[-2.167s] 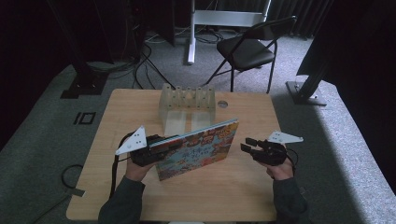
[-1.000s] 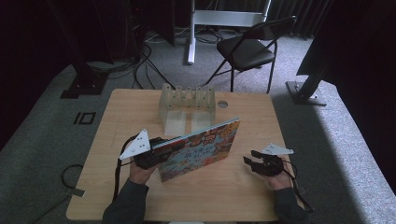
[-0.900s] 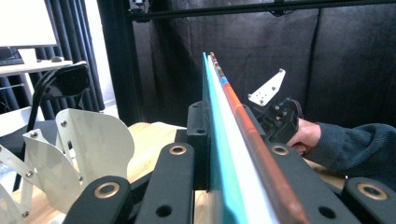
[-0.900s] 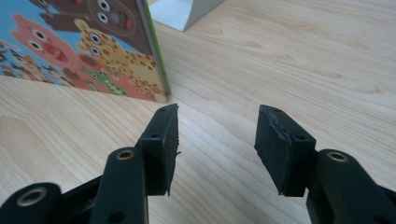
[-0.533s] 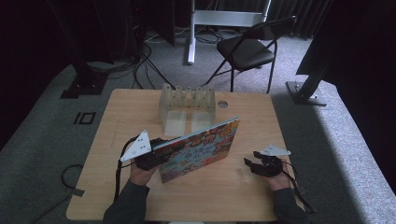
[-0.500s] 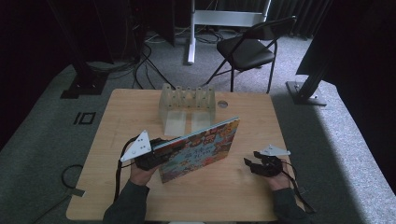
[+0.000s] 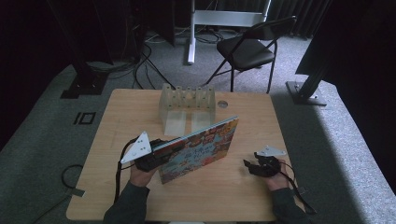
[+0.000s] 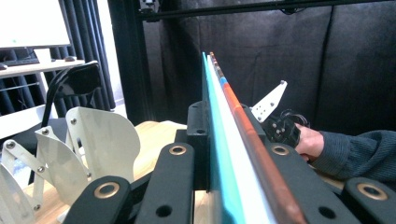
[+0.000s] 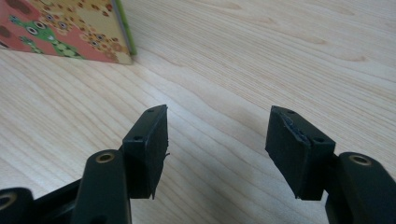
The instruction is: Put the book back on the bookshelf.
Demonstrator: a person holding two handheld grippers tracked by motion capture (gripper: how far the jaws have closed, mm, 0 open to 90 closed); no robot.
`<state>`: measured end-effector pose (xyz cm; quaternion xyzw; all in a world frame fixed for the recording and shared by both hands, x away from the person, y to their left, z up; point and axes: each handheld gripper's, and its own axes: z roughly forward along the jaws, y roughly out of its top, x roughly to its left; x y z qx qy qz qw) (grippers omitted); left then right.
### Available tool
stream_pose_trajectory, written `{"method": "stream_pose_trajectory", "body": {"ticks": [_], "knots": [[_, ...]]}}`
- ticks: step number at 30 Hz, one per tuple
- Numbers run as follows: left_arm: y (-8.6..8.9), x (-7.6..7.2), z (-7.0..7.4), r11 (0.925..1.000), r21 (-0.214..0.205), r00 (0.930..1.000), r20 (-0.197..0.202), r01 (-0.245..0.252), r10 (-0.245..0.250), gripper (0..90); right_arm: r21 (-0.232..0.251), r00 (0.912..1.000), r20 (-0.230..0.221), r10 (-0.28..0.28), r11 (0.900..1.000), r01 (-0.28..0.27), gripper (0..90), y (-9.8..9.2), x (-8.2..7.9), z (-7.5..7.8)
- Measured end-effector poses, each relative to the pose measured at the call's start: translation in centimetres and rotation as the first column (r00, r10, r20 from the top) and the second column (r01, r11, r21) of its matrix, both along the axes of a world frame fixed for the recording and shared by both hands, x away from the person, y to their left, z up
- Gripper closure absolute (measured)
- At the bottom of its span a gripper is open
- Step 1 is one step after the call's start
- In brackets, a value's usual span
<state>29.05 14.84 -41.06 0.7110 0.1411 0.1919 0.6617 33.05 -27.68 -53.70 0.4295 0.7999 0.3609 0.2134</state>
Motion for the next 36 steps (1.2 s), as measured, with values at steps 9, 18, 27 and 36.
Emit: {"method": "stream_pose_trajectory", "body": {"ticks": [9,18,27,36], "knots": [[0.2,-0.3,0.0,0.9998,0.001,0.9998,0.001,-0.018,0.018,80.4,0.011,0.9997,-0.014,-0.021,0.9997,0.021,37.6,-0.6,0.3,-0.5],[0.6,-0.6,0.0,0.9994,0.0,0.9994,0.002,-0.035,0.035,80.4,-0.002,0.9994,-0.024,-0.026,0.9997,0.026,36.6,-0.4,0.6,-0.9],[1.0,-0.8,-0.1,0.9986,-0.007,0.9986,-0.001,-0.053,0.053,80.3,-0.008,0.9991,-0.035,-0.023,0.9997,0.023,36.4,-0.3,0.8,-1.2],[1.3,-1.1,-0.1,0.997,-0.006,0.997,0.001,-0.077,0.077,80.3,0.0,0.9991,-0.035,-0.026,0.9997,0.026,35.6,-0.3,0.8,-1.3]]}}
